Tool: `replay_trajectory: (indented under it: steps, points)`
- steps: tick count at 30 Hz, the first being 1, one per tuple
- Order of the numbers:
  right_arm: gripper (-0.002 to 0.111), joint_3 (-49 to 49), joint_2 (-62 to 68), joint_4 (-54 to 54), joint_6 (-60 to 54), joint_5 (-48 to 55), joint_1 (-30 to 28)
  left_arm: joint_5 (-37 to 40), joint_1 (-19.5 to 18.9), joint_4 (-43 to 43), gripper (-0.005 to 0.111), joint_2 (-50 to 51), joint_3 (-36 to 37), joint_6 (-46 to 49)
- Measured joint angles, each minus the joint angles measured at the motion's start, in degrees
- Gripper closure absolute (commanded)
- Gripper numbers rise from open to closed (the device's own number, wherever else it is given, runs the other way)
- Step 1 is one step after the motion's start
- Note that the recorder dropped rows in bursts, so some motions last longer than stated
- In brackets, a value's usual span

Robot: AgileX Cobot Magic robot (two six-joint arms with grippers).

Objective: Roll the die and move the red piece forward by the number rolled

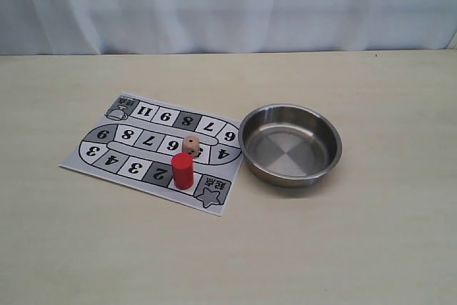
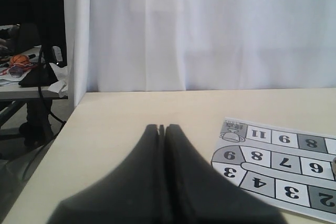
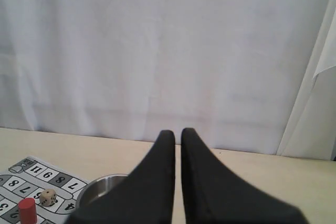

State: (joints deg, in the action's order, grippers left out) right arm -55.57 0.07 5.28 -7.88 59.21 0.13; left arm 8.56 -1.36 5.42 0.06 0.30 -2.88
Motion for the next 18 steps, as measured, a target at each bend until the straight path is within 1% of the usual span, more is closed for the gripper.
replay_trajectory:
  steps: [10,13,18]
  points:
    - [0.104,0.68,0.00,0.11,0.00,-0.56,0.00,0.00,0.00,0.00,0.107,0.00,0.00,0.00]
    - [0.104,3.10,0.00,0.11,0.00,-3.50,0.00,0.00,0.00,0.00,0.107,0.00,0.00,0.00]
    - [0.104,8.78,0.00,0.11,0.00,-11.46,0.00,0.00,0.00,0.00,0.107,0.00,0.00,0.00]
